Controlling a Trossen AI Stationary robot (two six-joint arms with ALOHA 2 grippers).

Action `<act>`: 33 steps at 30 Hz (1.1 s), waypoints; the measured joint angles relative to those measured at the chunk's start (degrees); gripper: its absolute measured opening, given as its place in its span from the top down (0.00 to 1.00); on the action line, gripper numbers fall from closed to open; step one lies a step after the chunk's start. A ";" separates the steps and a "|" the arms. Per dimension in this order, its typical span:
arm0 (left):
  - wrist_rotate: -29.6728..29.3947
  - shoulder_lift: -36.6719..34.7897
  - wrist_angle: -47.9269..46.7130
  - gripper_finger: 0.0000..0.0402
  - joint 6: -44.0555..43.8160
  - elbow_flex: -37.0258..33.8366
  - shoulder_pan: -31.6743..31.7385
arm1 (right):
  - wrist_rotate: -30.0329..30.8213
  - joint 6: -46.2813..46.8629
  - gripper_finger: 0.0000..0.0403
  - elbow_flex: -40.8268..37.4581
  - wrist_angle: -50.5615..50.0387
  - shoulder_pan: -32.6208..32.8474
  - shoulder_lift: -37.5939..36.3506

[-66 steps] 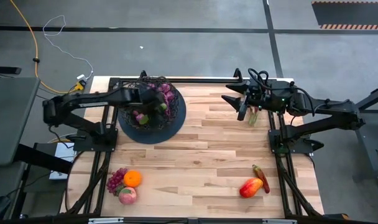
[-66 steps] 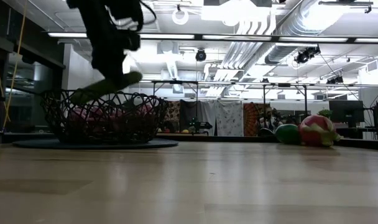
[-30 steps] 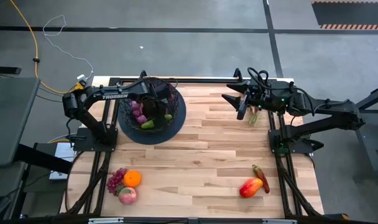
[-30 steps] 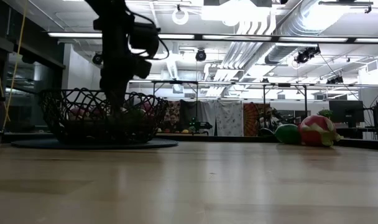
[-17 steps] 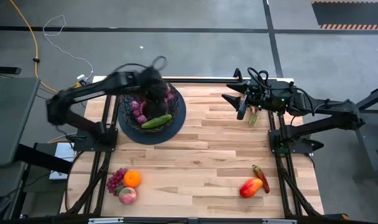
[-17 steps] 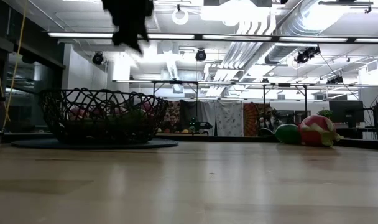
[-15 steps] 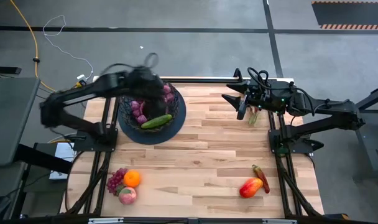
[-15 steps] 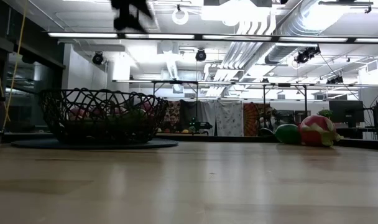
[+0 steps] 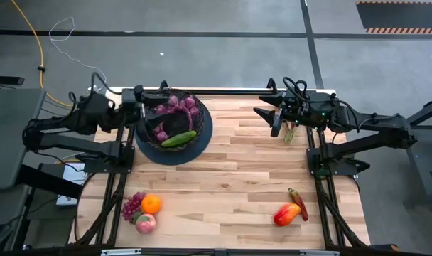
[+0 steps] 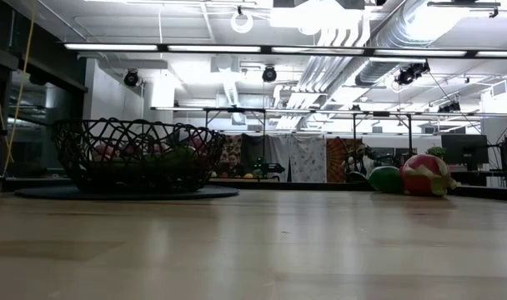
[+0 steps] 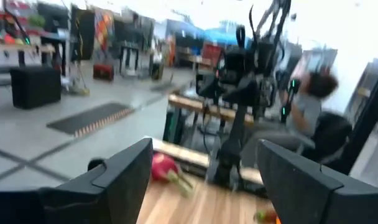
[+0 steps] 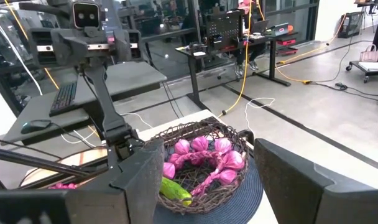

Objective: Build produce basket
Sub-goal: Put the red chili pepper into the black wire basket

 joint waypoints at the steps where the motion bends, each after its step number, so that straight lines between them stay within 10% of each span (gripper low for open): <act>1: -0.60 -1.01 1.28 0.31 -0.07 -1.21 -0.01 | 0.00 0.00 0.40 0.00 -0.01 0.00 0.00; 33: -3.49 -3.39 3.18 0.31 -1.29 -3.53 0.07 | -3.59 2.67 0.40 0.00 0.00 0.01 0.00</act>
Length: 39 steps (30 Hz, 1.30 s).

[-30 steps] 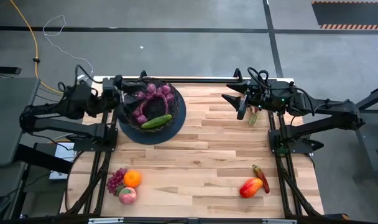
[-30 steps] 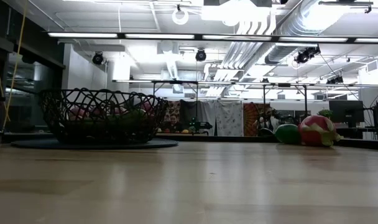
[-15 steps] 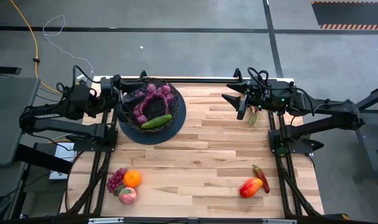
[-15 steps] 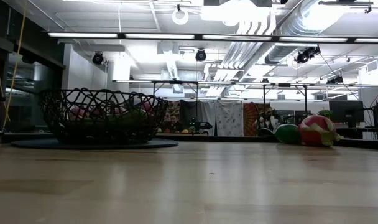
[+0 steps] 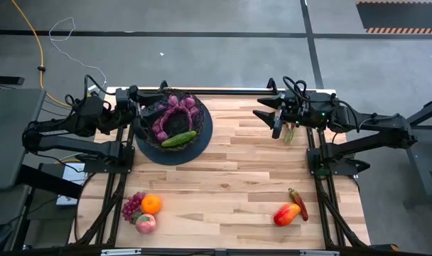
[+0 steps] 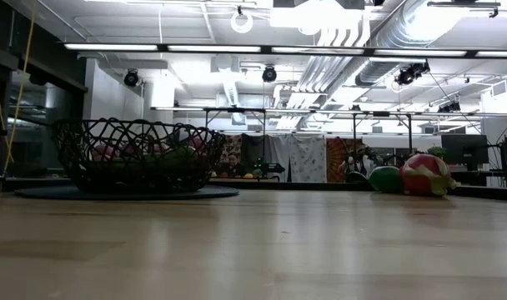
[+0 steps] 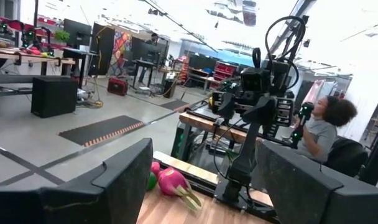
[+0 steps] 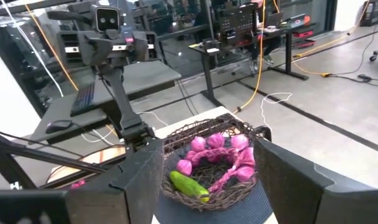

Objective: Build produce basket
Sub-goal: Put the red chili pepper into the black wire basket

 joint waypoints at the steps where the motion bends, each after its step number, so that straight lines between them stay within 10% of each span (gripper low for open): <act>1: 0.56 0.00 0.00 0.31 0.00 0.00 0.00 | -0.06 -0.03 0.40 0.00 0.00 -0.01 0.00; 28: 2.33 0.00 0.04 0.31 -0.01 0.00 0.00 | -4.17 1.89 0.40 0.00 -2.91 0.01 -0.01; 39: 2.35 0.02 0.07 0.31 0.52 0.00 0.00 | -12.54 36.34 0.40 0.00 -27.60 9.69 4.18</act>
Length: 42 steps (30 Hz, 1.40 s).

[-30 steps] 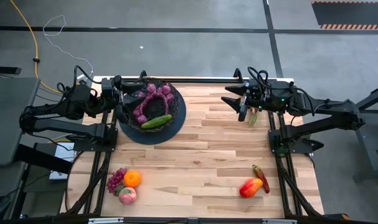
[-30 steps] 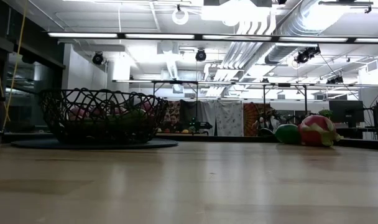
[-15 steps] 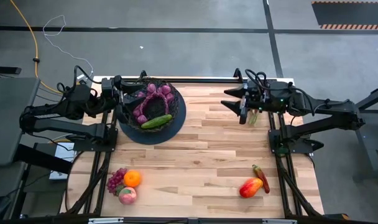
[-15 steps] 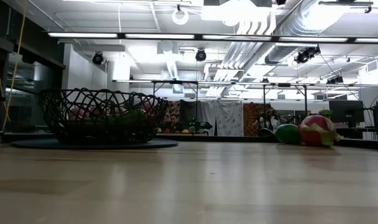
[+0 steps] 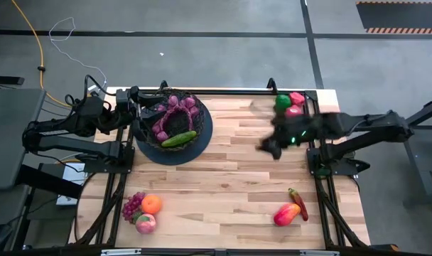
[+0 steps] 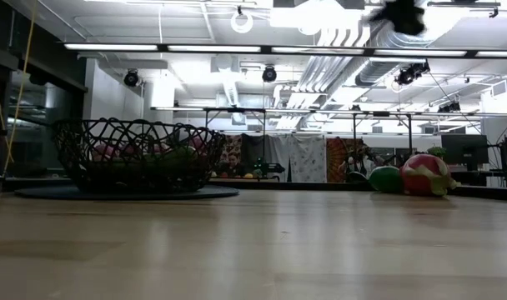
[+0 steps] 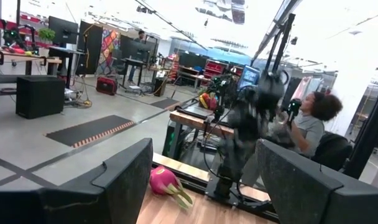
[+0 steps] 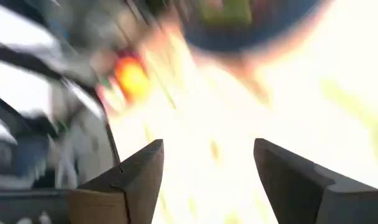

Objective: Build produce basket
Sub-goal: Put the red chili pepper into the black wire basket

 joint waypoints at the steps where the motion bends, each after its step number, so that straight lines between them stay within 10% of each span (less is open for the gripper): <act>1: 0.00 0.00 0.00 0.31 0.54 0.00 0.00 | -1.49 3.87 0.40 0.00 -3.96 1.88 1.24; 12: 0.00 -0.04 -0.04 0.31 3.58 0.00 0.00 | -11.70 31.20 0.40 -0.02 -35.60 19.24 18.36; 42: -1.68 -0.04 0.00 0.31 4.03 0.01 0.00 | -20.52 42.18 0.40 -26.40 -6.11 24.75 18.92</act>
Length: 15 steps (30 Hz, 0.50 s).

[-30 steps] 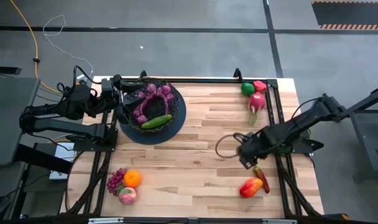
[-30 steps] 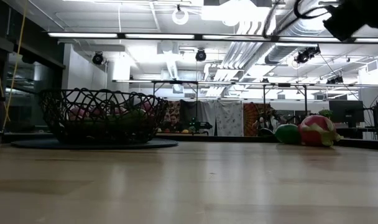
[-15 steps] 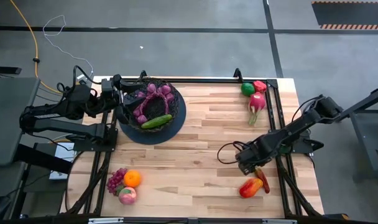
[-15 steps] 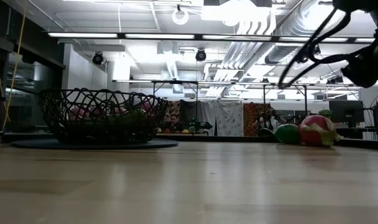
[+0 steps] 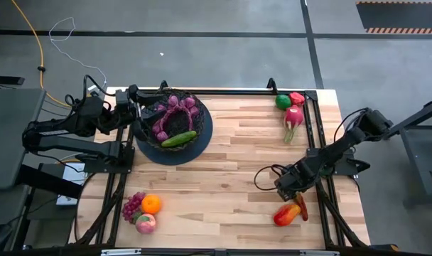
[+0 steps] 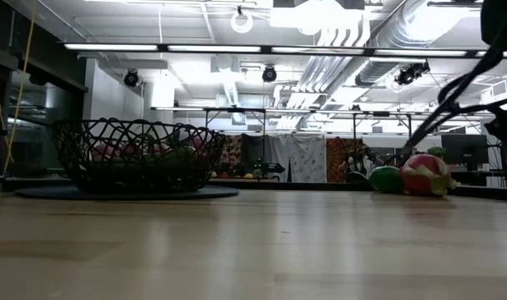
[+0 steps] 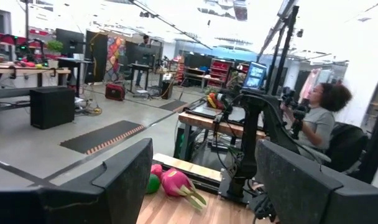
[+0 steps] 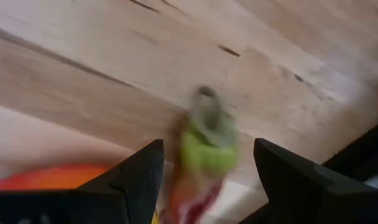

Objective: Build produce basket
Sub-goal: Put the red chili pepper into the black wire basket

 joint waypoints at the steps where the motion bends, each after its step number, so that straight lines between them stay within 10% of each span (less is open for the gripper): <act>1: -0.32 0.00 0.00 0.31 0.01 0.00 0.00 | 0.01 0.06 0.40 -0.60 0.83 0.18 0.02; 15: -1.60 0.00 0.00 0.31 -0.02 -0.01 0.00 | 1.46 0.02 0.56 -1.55 0.14 0.27 0.02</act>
